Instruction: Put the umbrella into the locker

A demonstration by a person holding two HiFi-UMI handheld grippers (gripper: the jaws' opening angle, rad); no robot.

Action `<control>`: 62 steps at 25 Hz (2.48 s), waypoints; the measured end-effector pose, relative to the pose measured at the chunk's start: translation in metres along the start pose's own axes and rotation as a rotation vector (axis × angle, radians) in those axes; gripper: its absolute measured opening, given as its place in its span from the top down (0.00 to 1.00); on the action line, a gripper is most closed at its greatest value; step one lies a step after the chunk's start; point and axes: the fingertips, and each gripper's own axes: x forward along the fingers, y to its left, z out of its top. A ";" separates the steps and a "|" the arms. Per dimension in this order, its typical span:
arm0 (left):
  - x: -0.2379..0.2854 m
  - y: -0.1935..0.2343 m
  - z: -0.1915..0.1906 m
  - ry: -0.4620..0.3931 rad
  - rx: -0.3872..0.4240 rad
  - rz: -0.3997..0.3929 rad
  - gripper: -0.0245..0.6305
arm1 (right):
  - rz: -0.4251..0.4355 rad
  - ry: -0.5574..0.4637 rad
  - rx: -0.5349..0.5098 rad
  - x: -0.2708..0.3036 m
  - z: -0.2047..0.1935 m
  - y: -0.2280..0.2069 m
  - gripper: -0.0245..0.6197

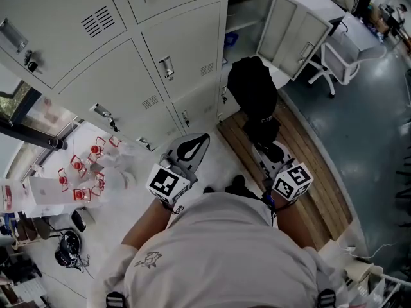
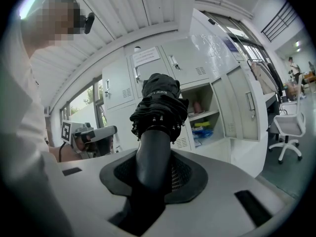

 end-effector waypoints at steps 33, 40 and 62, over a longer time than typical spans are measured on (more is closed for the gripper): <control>0.225 0.083 -0.022 0.036 0.019 0.184 0.95 | 0.150 0.114 -0.008 0.093 0.053 -0.240 0.75; 0.250 0.092 -0.021 0.044 0.040 0.193 0.95 | 0.161 0.126 0.019 0.109 0.055 -0.261 0.75; 0.290 0.165 -0.018 0.099 0.058 0.192 0.95 | 0.159 0.202 -0.049 0.217 0.093 -0.289 0.75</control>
